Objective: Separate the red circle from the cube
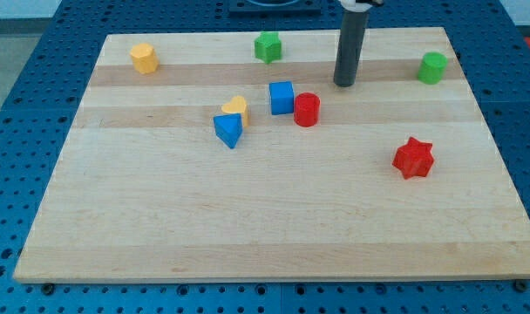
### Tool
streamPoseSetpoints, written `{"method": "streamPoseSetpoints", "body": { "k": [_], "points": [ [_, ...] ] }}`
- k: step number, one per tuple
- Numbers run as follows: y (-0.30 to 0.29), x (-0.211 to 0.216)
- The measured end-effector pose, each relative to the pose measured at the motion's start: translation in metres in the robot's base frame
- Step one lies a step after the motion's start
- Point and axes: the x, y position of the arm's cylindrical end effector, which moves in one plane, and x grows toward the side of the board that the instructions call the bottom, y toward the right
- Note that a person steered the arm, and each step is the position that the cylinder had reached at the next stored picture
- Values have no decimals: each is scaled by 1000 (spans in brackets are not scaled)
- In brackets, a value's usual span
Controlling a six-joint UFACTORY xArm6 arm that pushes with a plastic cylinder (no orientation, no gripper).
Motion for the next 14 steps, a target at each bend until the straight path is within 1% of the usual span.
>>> {"method": "streamPoseSetpoints", "body": {
  "k": [1,3,4,5,6,7,8,9,10,11,12,13,14],
  "points": [
    [-48,-10],
    [-128,-2],
    [-161,21],
    [-157,50],
    [-142,76],
    [-140,76],
    [-82,69],
    [6,36],
    [55,9],
    [55,14],
    [40,40],
    [-15,124],
    [-37,183]
  ]
}}
